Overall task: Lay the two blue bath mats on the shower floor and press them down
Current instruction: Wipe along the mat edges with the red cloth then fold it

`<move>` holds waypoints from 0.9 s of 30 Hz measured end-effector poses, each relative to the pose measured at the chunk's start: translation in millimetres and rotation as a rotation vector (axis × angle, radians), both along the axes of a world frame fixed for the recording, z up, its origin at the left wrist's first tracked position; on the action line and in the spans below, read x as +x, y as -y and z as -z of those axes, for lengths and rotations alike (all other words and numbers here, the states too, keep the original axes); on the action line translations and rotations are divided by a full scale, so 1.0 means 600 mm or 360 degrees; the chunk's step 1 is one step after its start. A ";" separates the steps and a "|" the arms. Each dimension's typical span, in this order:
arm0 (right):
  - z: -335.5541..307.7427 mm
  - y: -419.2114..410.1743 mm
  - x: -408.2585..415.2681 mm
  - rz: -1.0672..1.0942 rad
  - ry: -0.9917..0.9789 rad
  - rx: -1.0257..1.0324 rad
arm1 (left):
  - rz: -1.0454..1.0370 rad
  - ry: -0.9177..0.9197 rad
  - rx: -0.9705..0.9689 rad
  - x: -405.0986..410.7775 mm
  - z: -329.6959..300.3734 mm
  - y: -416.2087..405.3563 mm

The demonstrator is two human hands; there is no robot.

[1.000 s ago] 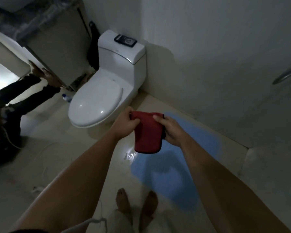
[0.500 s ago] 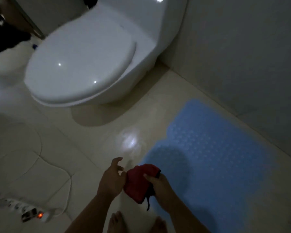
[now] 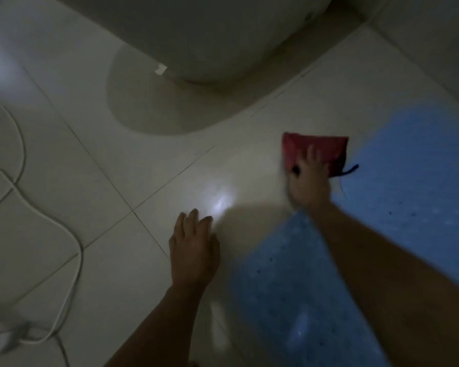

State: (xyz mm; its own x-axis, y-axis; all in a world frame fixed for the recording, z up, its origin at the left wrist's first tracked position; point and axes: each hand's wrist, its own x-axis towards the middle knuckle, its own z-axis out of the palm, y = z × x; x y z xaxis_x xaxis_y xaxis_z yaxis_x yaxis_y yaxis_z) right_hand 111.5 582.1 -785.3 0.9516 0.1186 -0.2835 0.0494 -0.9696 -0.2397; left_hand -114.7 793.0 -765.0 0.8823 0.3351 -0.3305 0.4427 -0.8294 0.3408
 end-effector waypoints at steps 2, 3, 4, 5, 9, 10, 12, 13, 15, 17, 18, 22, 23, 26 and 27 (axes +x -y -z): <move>0.046 -0.075 -0.113 -0.0175 0.0141 -0.0128 | -0.0092 0.0030 0.0022 -0.007 0.009 -0.025; 0.053 -0.109 -0.176 -0.0302 0.0174 -0.0029 | -0.0116 0.0041 0.0039 -0.009 0.012 -0.039; 0.054 -0.137 -0.242 -0.0473 0.0164 0.0108 | -0.0146 0.0042 0.0051 -0.013 0.012 -0.054; 0.052 -0.155 -0.306 -0.0700 0.0117 0.0225 | -0.0191 0.0057 0.0071 -0.015 0.013 -0.067; 0.038 -0.103 -0.394 -0.1793 -0.0080 0.0141 | -0.0474 0.0190 0.0043 -0.007 0.006 -0.095; 0.036 -0.073 -0.367 -0.1945 -0.0076 0.0128 | -0.0498 0.0202 0.0021 -0.002 0.005 -0.096; 0.031 -0.016 -0.282 -0.2040 -0.0022 0.0069 | -0.0444 0.0200 0.0026 0.004 0.006 -0.092; 0.034 0.012 -0.232 -0.1944 0.0069 0.0013 | -0.0400 0.0202 0.0032 0.007 0.009 -0.087; 0.028 0.064 -0.135 -0.1533 0.0158 -0.0081 | -0.0356 0.0207 0.0005 0.015 0.012 -0.076; 0.018 0.080 -0.086 -0.0962 0.0043 -0.0155 | -0.0350 0.0208 -0.0016 0.020 0.014 -0.066; 0.018 0.068 -0.086 -0.0700 0.0004 -0.0175 | -0.0334 0.0204 -0.0012 0.022 0.014 -0.063; 0.046 -0.051 -0.237 -0.0512 0.0117 -0.0002 | -0.0301 0.0152 0.0010 0.029 0.012 -0.075; 0.048 -0.079 -0.303 -0.0695 0.0145 0.0098 | -0.0308 0.0159 0.0033 0.031 0.011 -0.081; 0.072 -0.135 -0.461 -0.1374 0.0168 0.0143 | -0.0344 0.0202 0.0070 0.039 0.008 -0.105; 0.074 -0.136 -0.471 -0.1529 0.0041 0.0073 | -0.0328 0.0227 0.0085 0.043 0.006 -0.113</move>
State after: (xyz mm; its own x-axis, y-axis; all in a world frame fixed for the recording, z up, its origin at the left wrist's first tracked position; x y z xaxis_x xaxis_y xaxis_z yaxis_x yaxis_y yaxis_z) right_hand -170.9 664.0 -829.7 0.4482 0.8613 -0.2396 0.8234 -0.5020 -0.2645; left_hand -88.8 860.9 -768.7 0.8299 0.5265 -0.1844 0.5549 -0.7450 0.3701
